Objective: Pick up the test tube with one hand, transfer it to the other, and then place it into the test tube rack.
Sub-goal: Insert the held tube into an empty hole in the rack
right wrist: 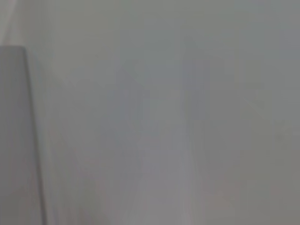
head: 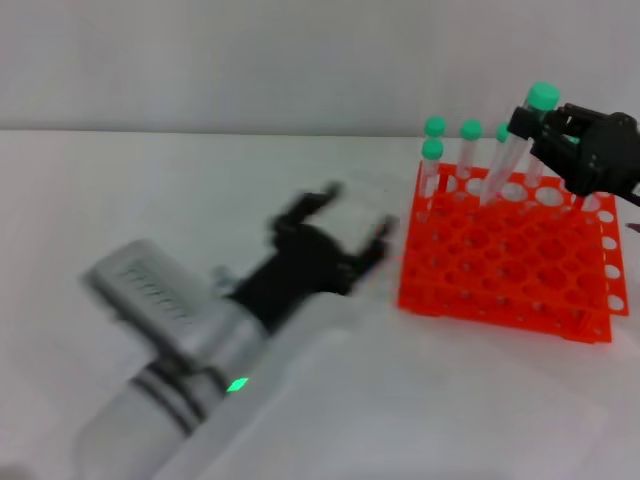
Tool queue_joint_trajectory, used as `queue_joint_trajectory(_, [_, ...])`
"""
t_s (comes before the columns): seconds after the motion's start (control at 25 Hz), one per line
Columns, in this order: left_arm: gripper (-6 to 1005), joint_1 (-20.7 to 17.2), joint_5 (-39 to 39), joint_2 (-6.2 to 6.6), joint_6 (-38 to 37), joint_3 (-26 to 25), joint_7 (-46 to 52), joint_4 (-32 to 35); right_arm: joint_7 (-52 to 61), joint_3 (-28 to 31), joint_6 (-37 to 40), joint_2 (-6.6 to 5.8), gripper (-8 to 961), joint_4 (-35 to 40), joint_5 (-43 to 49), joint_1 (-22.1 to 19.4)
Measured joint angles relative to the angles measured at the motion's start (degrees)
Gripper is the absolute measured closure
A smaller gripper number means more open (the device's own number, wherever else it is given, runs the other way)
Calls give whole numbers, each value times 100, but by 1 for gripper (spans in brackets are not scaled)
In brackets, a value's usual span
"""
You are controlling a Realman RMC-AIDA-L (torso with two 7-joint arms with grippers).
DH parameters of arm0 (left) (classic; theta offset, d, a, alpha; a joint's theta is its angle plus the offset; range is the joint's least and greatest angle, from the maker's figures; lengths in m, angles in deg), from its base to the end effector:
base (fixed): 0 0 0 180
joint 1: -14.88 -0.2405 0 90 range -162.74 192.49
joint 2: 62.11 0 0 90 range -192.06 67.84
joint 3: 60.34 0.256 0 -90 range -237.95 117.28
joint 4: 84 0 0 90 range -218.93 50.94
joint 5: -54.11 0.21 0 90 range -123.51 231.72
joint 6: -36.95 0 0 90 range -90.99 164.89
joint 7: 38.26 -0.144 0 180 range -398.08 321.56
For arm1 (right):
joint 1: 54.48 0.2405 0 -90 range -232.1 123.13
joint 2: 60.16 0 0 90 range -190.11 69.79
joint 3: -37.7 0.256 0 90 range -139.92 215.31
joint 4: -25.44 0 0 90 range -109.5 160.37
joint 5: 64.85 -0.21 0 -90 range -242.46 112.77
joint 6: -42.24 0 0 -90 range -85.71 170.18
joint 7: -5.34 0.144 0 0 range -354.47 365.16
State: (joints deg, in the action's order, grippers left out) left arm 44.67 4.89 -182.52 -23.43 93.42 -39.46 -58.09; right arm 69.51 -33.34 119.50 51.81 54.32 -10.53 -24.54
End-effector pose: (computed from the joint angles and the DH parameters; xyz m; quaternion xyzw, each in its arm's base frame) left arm -0.2098 0.3181 -0.1148 -0.8313 -0.1192 -0.3400 0.4232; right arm 0.2214 0.3760 0.0371 -0.8471 0.1532 0.4362 0.2620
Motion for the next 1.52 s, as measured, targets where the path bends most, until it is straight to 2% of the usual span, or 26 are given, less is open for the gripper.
queue_joint_trajectory(0.2, [329, -812, -258, 22, -598, -676, 3, -133, -765, 57, -761, 341, 748, 119, -152, 63])
queue_joint_trajectory(0.28, [282, -977, -501, 21, -686, -823, 20, -192, -1127, -92, -901, 406, 747, 126, -428, 100])
queue_joint_trajectory(0.32, [228, -1018, -623, 21, -703, -847, 27, -214, -1127, -92, -901, 406, 746, 126, -428, 100])
queue_joint_trajectory(0.4, [120, -1081, -907, 24, -750, -861, 37, -280, -1380, -609, -1420, 399, 745, 98, -859, 274])
queue_joint_trajectory(0.8, [122, -1104, -1281, 31, -825, -869, 41, -442, -1469, -1105, -2679, 416, 741, 12, -955, 615])
queue_joint_trajectory(1.12, [123, -1027, -1290, 35, -698, -873, 41, -457, -1816, -1472, -3015, 422, 738, -276, -1500, 879])
queue_joint_trajectory(1.52, [124, -987, -1294, 36, -694, -873, 47, -455, -1842, -1510, -3138, 422, 734, -375, -1526, 896])
